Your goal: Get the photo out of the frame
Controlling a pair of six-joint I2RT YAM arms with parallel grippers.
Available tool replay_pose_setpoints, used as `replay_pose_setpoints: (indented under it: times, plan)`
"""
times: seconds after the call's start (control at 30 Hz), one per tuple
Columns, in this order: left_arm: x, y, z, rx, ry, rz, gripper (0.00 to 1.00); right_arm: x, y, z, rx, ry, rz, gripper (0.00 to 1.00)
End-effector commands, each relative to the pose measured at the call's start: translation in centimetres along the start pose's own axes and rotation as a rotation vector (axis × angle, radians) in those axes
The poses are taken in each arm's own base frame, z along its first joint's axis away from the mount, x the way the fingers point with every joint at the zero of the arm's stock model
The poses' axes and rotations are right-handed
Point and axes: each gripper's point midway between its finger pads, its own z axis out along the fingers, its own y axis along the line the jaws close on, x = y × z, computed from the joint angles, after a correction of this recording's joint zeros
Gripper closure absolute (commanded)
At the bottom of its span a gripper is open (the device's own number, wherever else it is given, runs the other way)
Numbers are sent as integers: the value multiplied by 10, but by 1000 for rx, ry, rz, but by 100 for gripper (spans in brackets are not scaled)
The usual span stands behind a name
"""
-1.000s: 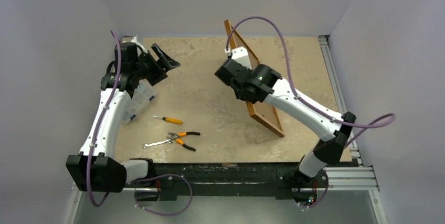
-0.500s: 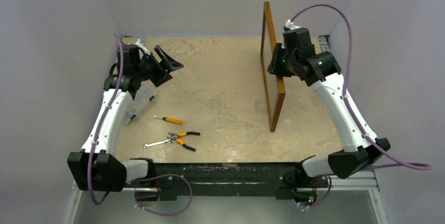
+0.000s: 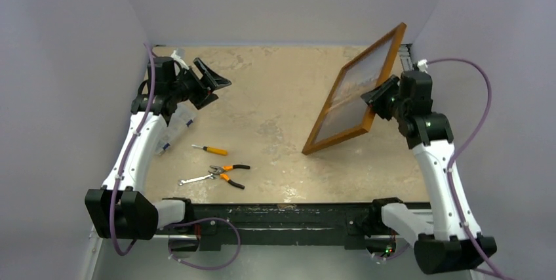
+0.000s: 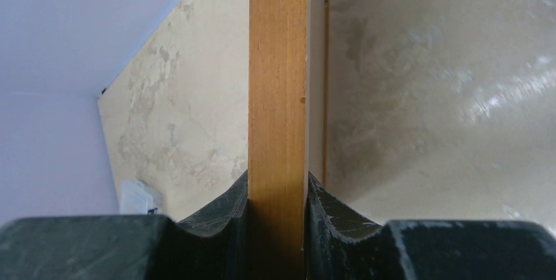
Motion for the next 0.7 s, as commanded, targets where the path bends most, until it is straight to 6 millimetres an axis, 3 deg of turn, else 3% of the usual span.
replay_pose_setpoints:
  times: [0.0,0.2,0.37,0.6,0.67]
  plan:
    - [-2,-9,0,52,-6,-11,25,15,-42,-25,50,-133,132,100]
    - [3,-10,3,73,24,-37,26,67,-105,-35,26,-220,212,100]
    - [10,-14,6,82,42,-23,26,82,-143,-51,48,-328,261,100]
    - [14,-17,6,81,44,-5,26,105,-177,-57,140,-310,286,100]
    - [15,-16,6,79,45,-5,26,105,-174,-59,117,-316,281,100]
